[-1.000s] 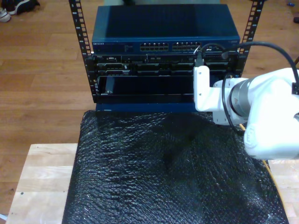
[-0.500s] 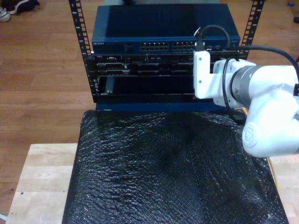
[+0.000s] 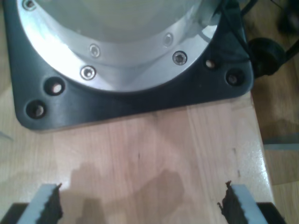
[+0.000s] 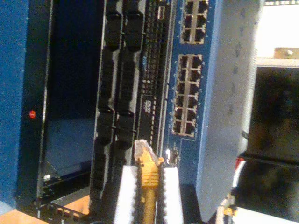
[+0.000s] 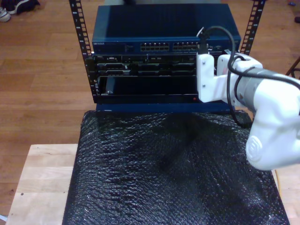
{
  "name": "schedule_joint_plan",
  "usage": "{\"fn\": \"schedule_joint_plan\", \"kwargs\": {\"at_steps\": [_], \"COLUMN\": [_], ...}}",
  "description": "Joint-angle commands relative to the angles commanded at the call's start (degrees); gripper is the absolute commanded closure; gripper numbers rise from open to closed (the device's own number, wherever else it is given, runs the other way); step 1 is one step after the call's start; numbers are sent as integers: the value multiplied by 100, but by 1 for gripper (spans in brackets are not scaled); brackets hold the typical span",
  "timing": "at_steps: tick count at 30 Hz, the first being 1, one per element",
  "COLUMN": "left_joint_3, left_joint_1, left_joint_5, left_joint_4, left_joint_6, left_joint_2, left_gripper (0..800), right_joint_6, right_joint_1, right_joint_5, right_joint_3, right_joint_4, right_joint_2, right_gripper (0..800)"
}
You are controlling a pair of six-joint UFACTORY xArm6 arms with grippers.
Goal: Grab the cable and plug it in
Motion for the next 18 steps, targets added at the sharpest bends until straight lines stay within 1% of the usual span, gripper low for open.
{"fn": "schedule_joint_plan", "kwargs": {"at_steps": [7,18], "left_joint_3": [0,0], "left_joint_1": [0,0], "left_joint_5": [0,0], "left_joint_4": [0,0], "left_joint_6": [0,0], "left_joint_2": [0,0], "left_gripper": [0,0], "right_joint_6": [-35,-53], "right_joint_1": [18,18], "right_joint_5": [26,-35], "right_joint_3": [35,-35], "right_joint_4": [-18,-105], "right_joint_2": [-141,-158], "right_gripper": [800,800]}}
